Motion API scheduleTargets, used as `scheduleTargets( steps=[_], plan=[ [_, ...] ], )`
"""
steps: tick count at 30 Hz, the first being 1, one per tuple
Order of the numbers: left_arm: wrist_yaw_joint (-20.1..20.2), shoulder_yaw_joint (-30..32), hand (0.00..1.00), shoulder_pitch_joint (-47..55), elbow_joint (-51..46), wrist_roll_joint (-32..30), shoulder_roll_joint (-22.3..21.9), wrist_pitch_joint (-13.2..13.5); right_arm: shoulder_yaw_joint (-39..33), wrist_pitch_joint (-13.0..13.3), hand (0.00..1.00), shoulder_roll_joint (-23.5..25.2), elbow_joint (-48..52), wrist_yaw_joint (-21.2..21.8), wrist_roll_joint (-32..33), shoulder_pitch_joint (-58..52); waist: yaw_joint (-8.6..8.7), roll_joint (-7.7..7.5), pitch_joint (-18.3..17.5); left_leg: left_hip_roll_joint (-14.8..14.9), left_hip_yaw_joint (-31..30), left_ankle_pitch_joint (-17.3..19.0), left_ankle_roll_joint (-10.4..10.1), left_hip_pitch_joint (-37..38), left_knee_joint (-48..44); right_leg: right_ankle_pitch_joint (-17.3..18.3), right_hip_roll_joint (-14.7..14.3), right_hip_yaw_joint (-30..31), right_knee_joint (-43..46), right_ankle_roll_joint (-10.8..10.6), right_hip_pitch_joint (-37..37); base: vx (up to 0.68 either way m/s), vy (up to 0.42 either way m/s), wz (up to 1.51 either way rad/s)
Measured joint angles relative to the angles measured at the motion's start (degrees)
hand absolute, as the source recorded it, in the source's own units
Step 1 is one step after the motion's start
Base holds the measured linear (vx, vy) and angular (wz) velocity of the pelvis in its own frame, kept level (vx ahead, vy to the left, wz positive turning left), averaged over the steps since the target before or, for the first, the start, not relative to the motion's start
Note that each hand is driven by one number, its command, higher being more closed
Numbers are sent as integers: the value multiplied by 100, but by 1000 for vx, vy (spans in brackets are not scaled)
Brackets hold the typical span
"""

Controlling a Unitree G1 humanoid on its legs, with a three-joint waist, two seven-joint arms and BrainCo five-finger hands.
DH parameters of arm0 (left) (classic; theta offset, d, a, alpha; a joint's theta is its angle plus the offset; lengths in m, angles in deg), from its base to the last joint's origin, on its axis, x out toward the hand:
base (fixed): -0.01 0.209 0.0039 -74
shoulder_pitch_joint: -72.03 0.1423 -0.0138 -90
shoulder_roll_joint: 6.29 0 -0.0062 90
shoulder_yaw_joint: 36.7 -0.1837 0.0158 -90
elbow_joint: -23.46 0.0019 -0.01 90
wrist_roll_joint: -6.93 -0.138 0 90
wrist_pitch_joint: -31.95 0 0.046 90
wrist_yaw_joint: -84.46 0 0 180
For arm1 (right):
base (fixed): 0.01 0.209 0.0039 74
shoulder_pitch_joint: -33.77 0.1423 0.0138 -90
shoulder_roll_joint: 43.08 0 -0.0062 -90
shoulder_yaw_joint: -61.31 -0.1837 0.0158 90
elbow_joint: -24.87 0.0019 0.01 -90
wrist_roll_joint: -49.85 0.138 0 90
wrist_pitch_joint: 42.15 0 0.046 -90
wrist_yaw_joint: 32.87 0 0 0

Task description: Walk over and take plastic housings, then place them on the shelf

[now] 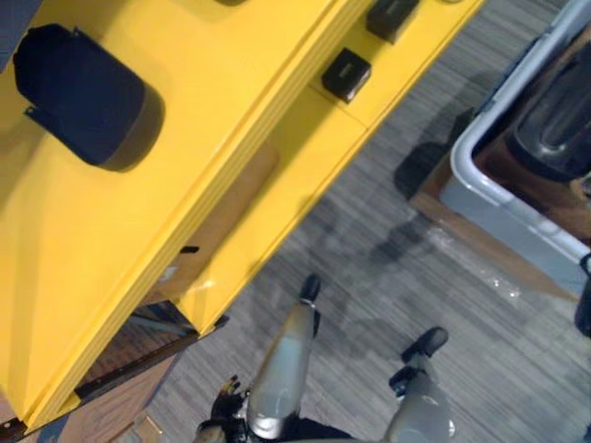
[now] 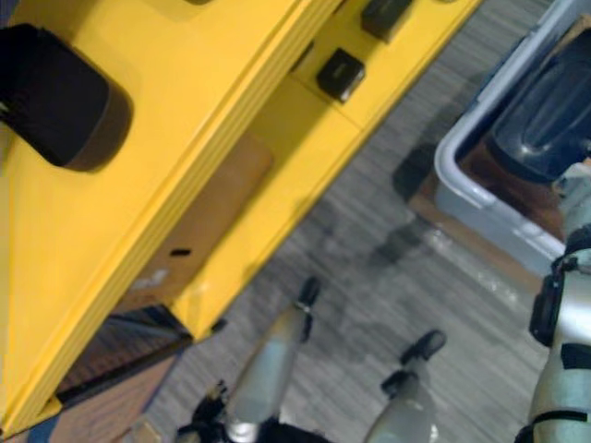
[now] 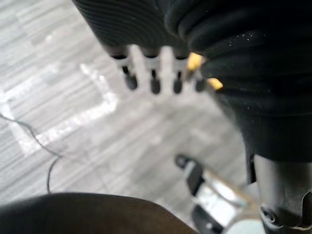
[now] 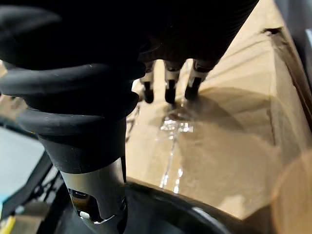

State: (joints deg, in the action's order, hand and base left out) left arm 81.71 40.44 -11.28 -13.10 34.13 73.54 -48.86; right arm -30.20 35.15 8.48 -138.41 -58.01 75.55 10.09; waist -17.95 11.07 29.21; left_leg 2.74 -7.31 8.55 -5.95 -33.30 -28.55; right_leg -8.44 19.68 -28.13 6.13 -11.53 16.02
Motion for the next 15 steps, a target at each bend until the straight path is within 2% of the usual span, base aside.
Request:
scheduleTargets(
  steps=[1, 6, 10, 12, 15],
  plan=[
    [52, -77, 0, 0, 43, 2, 3, 31, 70, -11, 100, -69, -25, 42, -88, 0, -26, 1, -1, -18, -7, -9, 11, -41, -8, 2, 15, -7, 20, 3, 33, -62, 6, 6],
    [183, -149, 0, -7, 172, 162, 2, 75, 320, -168, 100, -291, -131, 192, -481, 8, -93, 1, -1, -33, -44, -2, 20, -212, -144, 2, 17, -39, 52, 6, 125, -47, 1, 3],
    [203, -145, 0, -12, 172, 217, 4, 78, 440, -369, 100, -498, -148, 562, -1164, 11, -115, 5, -3, -37, -55, 14, 43, -321, -227, 18, 17, -46, 77, 36, 197, -50, -3, 0],
    [246, -148, 0, -12, 168, 225, 3, 131, 667, -563, 100, -501, -144, 673, -1837, 42, -158, 13, -9, -32, -60, 16, 45, -322, -263, 21, 10, -49, 78, 43, 196, -32, -17, -1],
    [309, -148, 0, -11, 149, 394, 8, 243, 883, -936, 100, -518, -145, 793, -2205, 219, -186, 37, -25, -42, -102, 20, 51, -382, -304, 20, 4, -116, 70, 44, 189, -23, -10, 5]
  ],
)
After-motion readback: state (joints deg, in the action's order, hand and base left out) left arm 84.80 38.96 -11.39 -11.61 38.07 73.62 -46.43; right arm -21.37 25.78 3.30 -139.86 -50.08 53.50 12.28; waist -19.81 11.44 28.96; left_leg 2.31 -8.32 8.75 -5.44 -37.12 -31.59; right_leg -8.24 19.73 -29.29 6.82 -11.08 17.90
